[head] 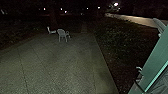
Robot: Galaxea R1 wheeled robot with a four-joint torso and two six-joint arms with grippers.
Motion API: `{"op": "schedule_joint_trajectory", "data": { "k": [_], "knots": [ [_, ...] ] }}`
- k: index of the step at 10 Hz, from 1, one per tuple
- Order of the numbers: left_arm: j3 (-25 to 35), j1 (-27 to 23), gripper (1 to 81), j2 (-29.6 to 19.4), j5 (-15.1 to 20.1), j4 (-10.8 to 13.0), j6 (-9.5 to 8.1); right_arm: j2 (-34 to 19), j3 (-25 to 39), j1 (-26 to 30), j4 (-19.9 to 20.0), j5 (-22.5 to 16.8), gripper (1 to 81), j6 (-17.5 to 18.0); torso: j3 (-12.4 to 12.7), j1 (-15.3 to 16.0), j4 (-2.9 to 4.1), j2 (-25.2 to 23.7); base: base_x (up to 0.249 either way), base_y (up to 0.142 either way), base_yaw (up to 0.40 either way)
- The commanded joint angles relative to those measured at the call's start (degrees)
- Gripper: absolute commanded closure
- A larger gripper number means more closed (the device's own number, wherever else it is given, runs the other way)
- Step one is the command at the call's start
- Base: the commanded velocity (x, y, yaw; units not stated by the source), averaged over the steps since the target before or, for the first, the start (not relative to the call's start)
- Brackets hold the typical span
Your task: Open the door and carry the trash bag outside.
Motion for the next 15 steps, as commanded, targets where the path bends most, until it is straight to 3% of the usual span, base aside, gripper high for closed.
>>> {"op": "schedule_joint_trajectory", "data": {
  "k": [1,2,3,4,5,6,7,8,9,10,11,12,15],
  "knots": [
    [3.8,-7.5,81.1,-4.7,5.2,-3.6,-0.24,-1.0,1.5,1.0,-1.1,-2.6,1.0,0.2,0.0,0.0,5.49,0.0,0.0,0.0,0.0],
    [3.8,-8.8,81.1,-4.8,6.1,-4.0,-0.24,-1.0,1.6,1.2,-1.0,-2.6,1.0,0.2,0.0,0.0,5.79,0.0,0.0,0.0,0.0],
    [3.8,-10.0,81.1,-4.9,7.2,-4.1,-0.24,-1.0,1.8,1.4,-1.0,-2.6,1.0,0.2,0.0,0.0,6.73,0.0,0.0,0.0,0.0],
    [3.6,-11.1,81.1,-5.0,7.8,-4.9,-0.24,-1.0,1.9,1.6,-1.0,-2.6,1.0,0.2,0.0,0.0,8.38,0.0,0.0,0.0,0.0],
    [3.5,-12.3,81.1,-5.1,7.8,-5.5,-0.24,-1.0,2.2,1.6,-1.1,-2.6,1.0,0.2,-2.3,0.0,10.02,0.0,0.0,0.0,0.0],
    [3.5,-13.5,81.1,-5.3,7.9,-5.9,-0.24,-0.9,2.4,1.6,-1.1,-2.6,1.0,0.2,-4.3,0.0,10.54,0.0,0.0,0.0,0.0],
    [3.2,-14.6,81.1,-5.4,8.2,-6.7,-0.24,-0.9,2.5,1.6,-1.2,-2.6,1.0,0.1,-9.6,0.0,15.28,0.0,0.0,0.0,0.0],
    [2.8,-16.0,81.1,-5.5,8.2,-7.4,-0.24,-0.8,2.6,1.6,-1.3,-2.6,1.0,0.1,-7.0,0.0,12.76,0.0,0.0,0.0,0.0],
    [2.3,-17.7,81.1,-5.7,8.2,-9.0,-0.24,-0.4,2.7,1.6,-1.5,-2.6,1.0,-0.1,-12.8,0.0,17.31,0.0,0.0,0.0,0.0],
    [1.9,-19.5,81.1,-5.8,8.2,-10.2,-0.24,-0.1,2.7,1.5,-1.6,-2.7,1.0,-0.4,-5.7,0.0,11.58,0.0,0.0,0.0,0.0],
    [0.7,-21.4,81.1,-6.0,8.2,-11.5,-0.24,0.6,2.4,1.4,-1.6,-2.7,1.0,-0.5,-6.4,0.1,12.32,0.0,0.0,0.0,0.0],
    [-0.4,-23.1,81.1,-6.3,8.5,-12.6,-0.24,1.2,2.1,1.3,-1.6,-2.8,1.0,-0.5,-6.9,0.0,12.61,0.0,0.0,0.0,0.0],
    [-2.7,-26.9,81.1,-6.5,10.7,-13.4,-0.24,2.4,1.6,0.9,-1.6,-2.8,1.0,-0.5,-6.8,0.1,12.61,0.1,0.0,0.0,0.0]
  ]
}}
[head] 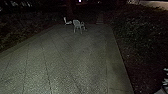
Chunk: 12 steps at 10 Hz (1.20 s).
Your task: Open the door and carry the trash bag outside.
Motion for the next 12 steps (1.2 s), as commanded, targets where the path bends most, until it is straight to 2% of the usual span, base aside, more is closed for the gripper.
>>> {"op": "schedule_joint_trajectory", "data": {
  "k": [1,3,4,6,7,9,10,11,12],
  "knots": [
    [-1.5,-6.2,81.1,-2.9,5.1,-1.2,-0.06,0.0,0.6,0.2,-1.3,-2.8,1.0,-0.2,0.0,0.0,0.0,0.0,0.0,0.0,0.0],
    [-0.9,-6.3,81.1,-3.2,5.1,-1.2,-0.06,0.6,-0.4,-0.1,-1.3,-2.8,1.0,-0.2,0.0,0.0,0.02,0.0,0.0,0.0,0.0],
    [-0.3,-6.3,1.0,-3.3,5.1,-1.1,0.03,0.8,-0.8,-0.1,-1.3,-2.8,1.0,-0.2,0.0,0.0,0.02,0.0,0.0,0.0,0.0],
    [-0.1,-6.2,1.0,-3.2,5.2,-1.1,0.03,0.9,-1.0,-0.2,-1.3,-2.8,1.0,-0.1,0.0,0.0,0.02,0.0,0.0,0.0,0.0],
    [-0.1,-5.7,81.1,-3.2,5.7,-1.0,0.03,1.1,-1.2,-0.2,-1.3,-2.8,1.0,-0.1,0.0,0.0,0.02,0.0,0.0,0.0,0.0],
    [-0.3,-2.5,81.1,-2.4,5.9,-0.4,0.12,2.3,-2.8,-0.3,-1.2,-2.7,1.0,-0.1,0.0,0.0,0.02,0.0,0.0,0.0,0.0],
    [-0.2,-0.1,81.1,-1.4,5.9,-0.4,0.73,3.3,-4.0,-0.4,-1.2,-2.7,1.0,-0.1,3.4,0.0,0.02,0.0,0.0,0.0,0.0],
    [-0.5,2.6,81.1,-0.5,5.8,0.1,0.91,3.8,-5.0,-0.5,-1.1,-2.7,1.0,-0.1,4.3,0.0,0.02,0.0,0.0,0.0,0.0],
    [-1.1,5.8,81.1,0.9,5.6,2.0,1.0,4.3,-6.1,-0.5,-1.0,-2.6,1.0,0.1,5.6,0.0,0.02,0.0,0.0,0.0,0.0]
  ]
}}
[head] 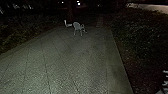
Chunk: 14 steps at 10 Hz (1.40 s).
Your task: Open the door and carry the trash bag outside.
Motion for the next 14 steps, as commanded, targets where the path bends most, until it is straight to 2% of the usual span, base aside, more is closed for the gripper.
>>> {"op": "schedule_joint_trajectory", "data": {
  "k": [1,2,3,4,5,6,7,8,9,13,14],
  "knots": [
    [-1.5,2.9,81.1,1.9,2.6,4.1,0.51,0.6,-0.7,0.2,-0.7,-2.6,1.0,0.3,4.2,0.0,0.0,0.0,0.0,0.0,0.0],
    [-2.4,5.7,81.1,3.1,2.4,5.2,0.51,1.2,-1.8,0.2,-0.4,-2.4,1.0,0.3,5.3,0.0,0.0,0.0,0.0,0.0,0.0],
    [-3.3,8.3,81.1,4.5,2.4,6.6,0.51,2.3,-3.8,0.0,-0.2,-2.1,1.0,0.4,4.5,0.0,0.0,0.0,0.0,0.0,0.0],
    [-4.0,10.7,81.1,6.2,2.3,8.4,0.51,3.4,-5.6,-0.2,-0.2,-1.9,1.0,0.5,5.1,-0.1,-1.58,0.0,0.0,0.0,0.0],
    [-5.0,12.4,81.1,7.8,2.1,10.2,0.6,4.1,-7.0,-0.3,-0.2,-1.9,1.0,0.5,5.9,-0.1,-2.14,0.0,0.0,0.0,0.0],
    [-6.7,13.9,81.1,10.1,1.8,12.4,0.51,4.3,-7.5,-0.3,-0.2,-1.8,1.0,0.6,9.0,-0.1,-5.41,0.0,0.0,0.0,0.0],
    [-8.6,15.2,81.1,12.3,1.2,14.7,0.51,4.3,-7.5,-0.3,0.0,-1.7,1.0,0.6,7.5,-0.1,-3.67,0.0,0.0,0.0,0.0],
    [-10.6,16.0,81.1,14.2,1.2,16.3,0.51,4.5,-7.7,-0.5,0.0,-1.7,1.0,0.6,6.3,-0.1,-2.69,-0.1,0.0,0.0,0.0],
    [-13.3,16.3,81.1,16.2,1.2,17.5,0.51,4.9,-8.2,-0.5,0.0,-1.7,1.0,0.7,6.7,-0.1,-3.24,-0.1,0.0,0.0,0.0],
    [-14.5,17.7,81.1,18.5,-1.3,22.0,0.42,7.7,-12.3,-1.0,0.1,-1.7,1.0,1.0,6.6,-0.1,-3.28,-0.1,0.0,0.0,0.0],
    [-14.6,17.7,81.1,18.8,-1.3,21.9,0.42,8.6,-13.5,-1.1,0.4,-1.7,1.0,1.0,6.6,-0.1,-3.28,-0.1,0.0,0.0,0.0]
  ]
}}
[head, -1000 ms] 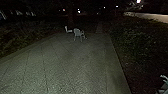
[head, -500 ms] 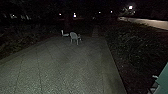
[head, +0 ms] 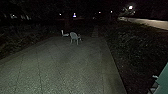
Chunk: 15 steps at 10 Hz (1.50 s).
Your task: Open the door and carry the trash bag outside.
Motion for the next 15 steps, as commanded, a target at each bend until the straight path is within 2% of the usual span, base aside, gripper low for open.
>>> {"op": "schedule_joint_trajectory", "data": {
  "k": [1,4,5,9,10,11,15],
  "knots": [
    [-0.2,-2.5,81.1,-0.2,3.1,0.6,0.2,2.5,-2.3,0.9,0.6,-2.3,1.0,0.3,0.0,0.1,0.0,0.0,0.0,0.0,0.0],
    [-3.1,-2.0,81.1,1.4,2.9,1.1,0.2,4.4,-4.8,0.6,0.6,-2.4,1.0,0.3,0.0,0.1,0.0,0.0,0.0,0.0,0.0],
    [-3.7,-1.7,1.0,1.7,1.8,1.1,0.29,4.9,-5.2,0.5,0.6,-2.4,1.0,0.3,0.0,0.1,0.0,0.0,0.0,0.0,0.0],
    [-4.1,-1.6,1.0,2.0,-1.3,0.1,-0.5,5.6,-6.0,0.3,0.4,-3.0,1.0,0.2,0.0,0.1,0.0,0.0,0.0,0.0,0.0],
    [-5.2,-1.6,1.0,2.4,-2.9,-1.5,-1.47,5.9,-6.6,0.1,0.5,-3.3,1.0,0.3,0.0,0.1,0.0,0.0,0.0,0.0,0.0],
    [-6.8,-1.6,1.0,3.0,-3.6,-3.7,-1.65,6.3,-7.2,0.0,0.5,-3.3,1.0,0.2,0.0,0.1,0.0,0.0,0.0,0.0,0.0],
    [-8.1,-1.6,1.0,3.8,-3.7,-3.8,-1.65,6.6,-7.6,-0.3,0.1,-3.2,1.0,0.2,0.0,0.1,0.0,0.0,0.0,0.0,0.0]
  ]
}}
